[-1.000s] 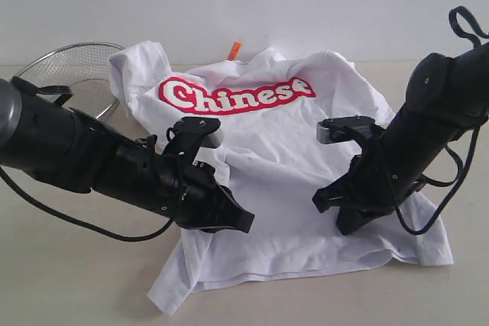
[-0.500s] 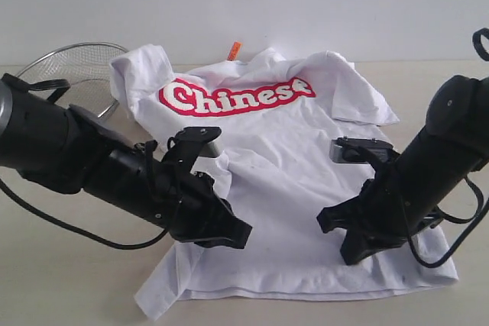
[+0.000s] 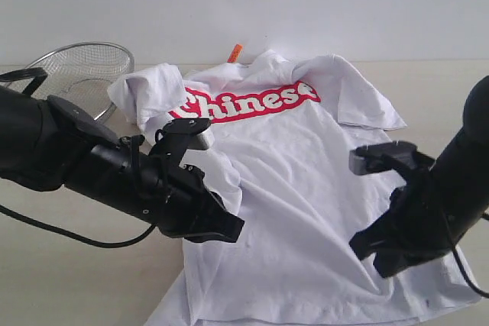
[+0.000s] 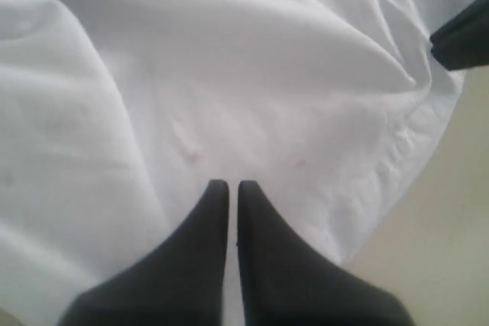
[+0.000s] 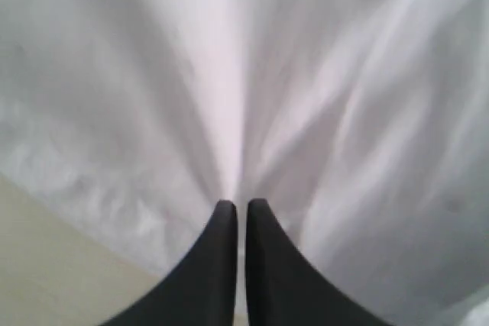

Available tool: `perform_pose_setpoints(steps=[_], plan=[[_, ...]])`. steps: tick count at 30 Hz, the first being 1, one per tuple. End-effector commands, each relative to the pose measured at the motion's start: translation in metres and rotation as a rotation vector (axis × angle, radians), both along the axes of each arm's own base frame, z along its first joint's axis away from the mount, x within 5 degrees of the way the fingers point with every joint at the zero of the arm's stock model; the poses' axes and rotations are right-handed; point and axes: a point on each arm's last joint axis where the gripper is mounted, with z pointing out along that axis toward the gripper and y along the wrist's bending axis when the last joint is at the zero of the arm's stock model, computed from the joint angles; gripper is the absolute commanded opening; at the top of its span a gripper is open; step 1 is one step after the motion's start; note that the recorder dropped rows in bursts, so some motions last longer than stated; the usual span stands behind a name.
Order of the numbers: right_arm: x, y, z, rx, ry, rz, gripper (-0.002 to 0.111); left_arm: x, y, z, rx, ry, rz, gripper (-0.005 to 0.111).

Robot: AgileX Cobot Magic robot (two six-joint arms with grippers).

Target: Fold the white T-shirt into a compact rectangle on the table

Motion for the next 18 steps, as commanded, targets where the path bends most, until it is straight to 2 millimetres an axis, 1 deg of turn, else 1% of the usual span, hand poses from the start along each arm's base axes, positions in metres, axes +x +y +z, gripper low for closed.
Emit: perform_pose_setpoints(steps=[1, 6, 13, 18], plan=[[0.008, 0.000, 0.016, 0.001, -0.122, -0.026, 0.000, -0.003, -0.001, 0.003, -0.008, 0.003, -0.012, 0.004], [0.015, -0.001, 0.007, -0.012, -0.137, -0.039, 0.000, 0.001, 0.001, -0.002, 0.023, -0.003, 0.028, 0.004], [0.019, -0.001, -0.008, -0.027, -0.108, -0.044, 0.000, 0.005, 0.009, -0.022, 0.149, 0.005, 0.076, 0.004], [0.021, -0.001, -0.013, -0.033, -0.101, -0.042, 0.000, 0.008, 0.012, -0.023, 0.172, -0.010, 0.115, 0.004]])
